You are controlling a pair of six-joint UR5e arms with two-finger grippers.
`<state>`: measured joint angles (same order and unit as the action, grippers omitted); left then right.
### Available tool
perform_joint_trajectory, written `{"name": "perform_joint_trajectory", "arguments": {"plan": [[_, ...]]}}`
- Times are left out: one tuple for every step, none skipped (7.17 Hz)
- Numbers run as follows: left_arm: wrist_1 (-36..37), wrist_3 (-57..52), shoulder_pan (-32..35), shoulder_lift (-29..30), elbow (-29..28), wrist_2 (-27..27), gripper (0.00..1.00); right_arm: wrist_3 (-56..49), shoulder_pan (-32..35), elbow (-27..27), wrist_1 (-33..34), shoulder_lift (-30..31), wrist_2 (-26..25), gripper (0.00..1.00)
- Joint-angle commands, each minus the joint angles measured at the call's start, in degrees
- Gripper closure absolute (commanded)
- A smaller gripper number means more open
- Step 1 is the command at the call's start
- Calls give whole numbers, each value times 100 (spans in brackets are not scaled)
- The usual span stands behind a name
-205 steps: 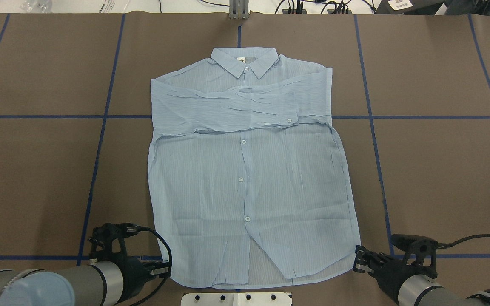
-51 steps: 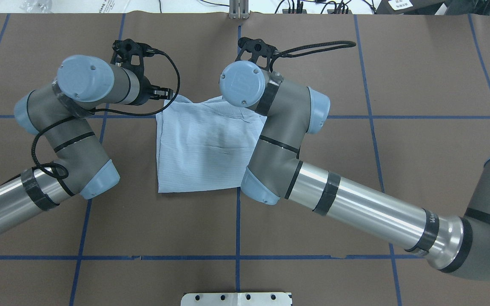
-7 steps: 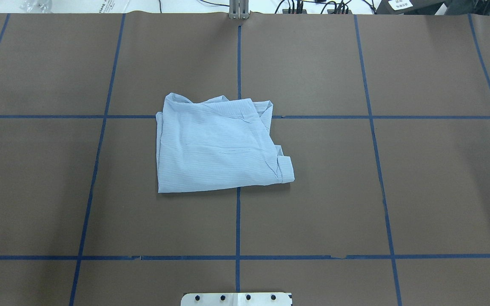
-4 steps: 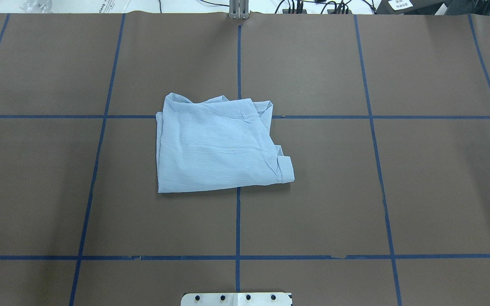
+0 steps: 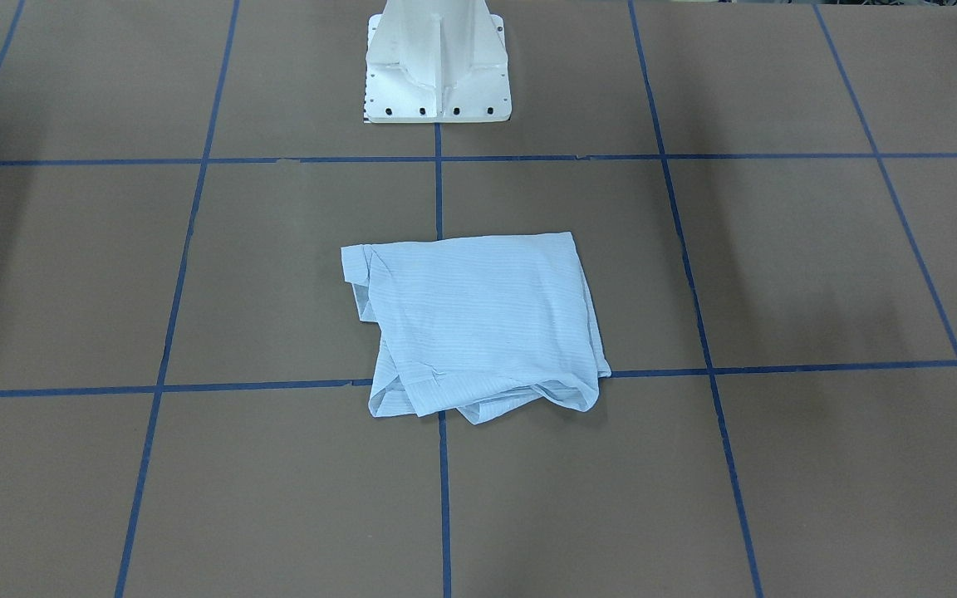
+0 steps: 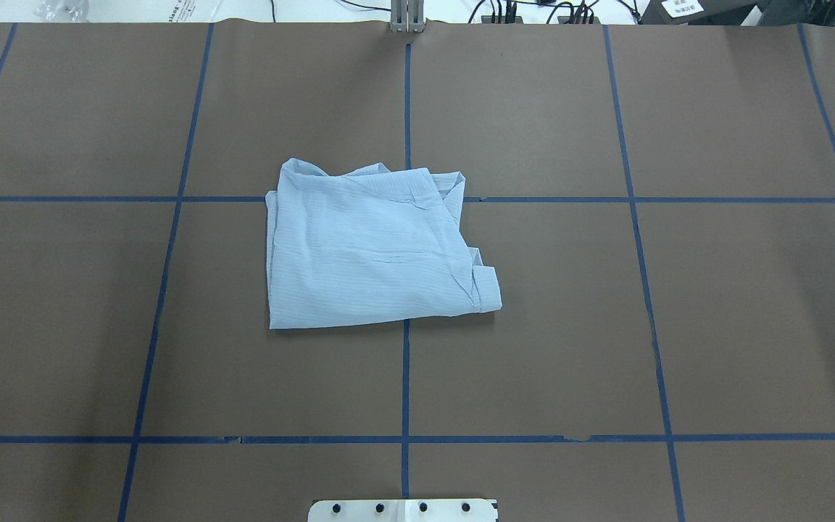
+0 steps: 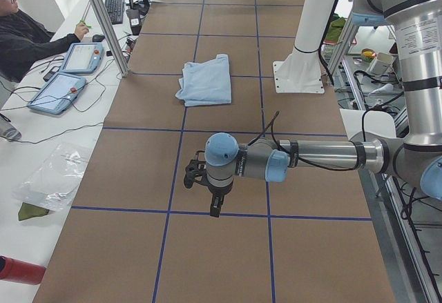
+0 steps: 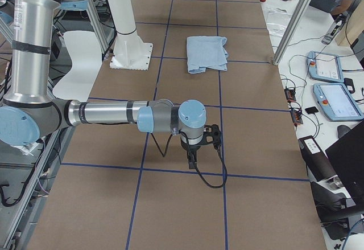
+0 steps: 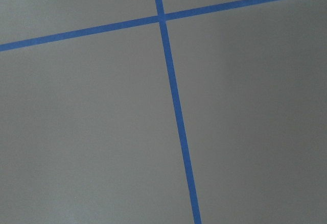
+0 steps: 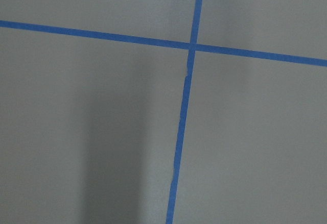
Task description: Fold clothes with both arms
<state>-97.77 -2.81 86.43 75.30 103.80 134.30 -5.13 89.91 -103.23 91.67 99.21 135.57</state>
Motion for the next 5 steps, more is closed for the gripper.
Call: {"name": "perform_joint_trajectory", "arguments": {"plan": [[3,0,-3,-23,-9,-9,0,29,0,-13,0,-7,13,0],[3,0,-3,-41,-9,-9,0,38,0,22,9,2,39,0],[3,0,-3,-41,-1,-9,0,47,0,13,9,11,66,0],[3,0,-3,-41,-9,-9,0,47,0,13,35,28,75,0],[3,0,-3,-33,8,0,0,47,0,13,70,46,66,0]]}}
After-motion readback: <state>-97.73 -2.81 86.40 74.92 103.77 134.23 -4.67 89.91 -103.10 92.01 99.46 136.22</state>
